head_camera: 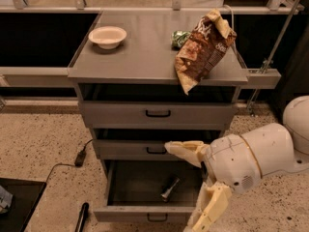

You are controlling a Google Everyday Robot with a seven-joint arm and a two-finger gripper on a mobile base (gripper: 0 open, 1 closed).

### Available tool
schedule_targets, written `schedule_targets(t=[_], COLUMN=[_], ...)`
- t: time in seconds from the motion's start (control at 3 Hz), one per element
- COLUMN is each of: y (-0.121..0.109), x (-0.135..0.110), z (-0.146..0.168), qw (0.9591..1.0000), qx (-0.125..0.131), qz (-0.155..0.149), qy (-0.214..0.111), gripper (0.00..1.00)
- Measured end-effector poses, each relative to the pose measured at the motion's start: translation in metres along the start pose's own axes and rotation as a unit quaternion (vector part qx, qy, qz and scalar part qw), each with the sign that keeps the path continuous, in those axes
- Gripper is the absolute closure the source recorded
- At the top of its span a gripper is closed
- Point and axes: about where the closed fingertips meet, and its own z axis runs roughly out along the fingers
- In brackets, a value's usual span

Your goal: Pick redbull can from bottom drawer and place on counter

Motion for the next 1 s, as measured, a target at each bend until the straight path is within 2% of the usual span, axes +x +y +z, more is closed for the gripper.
schedule_targets(t=[0.33,0.67,1.0], y=[0.0,-0.027,-0.073], x=[0.0,0.0,-0.001], z=[0.0,0.018,0.08], qw=[1.0,0.9997,0.999], qx=[0.0,0.019,0.022], qz=[0.0,-0.004,-0.002], qy=[0.0,0.012,0.039], gripper=[0.0,0.0,0.0])
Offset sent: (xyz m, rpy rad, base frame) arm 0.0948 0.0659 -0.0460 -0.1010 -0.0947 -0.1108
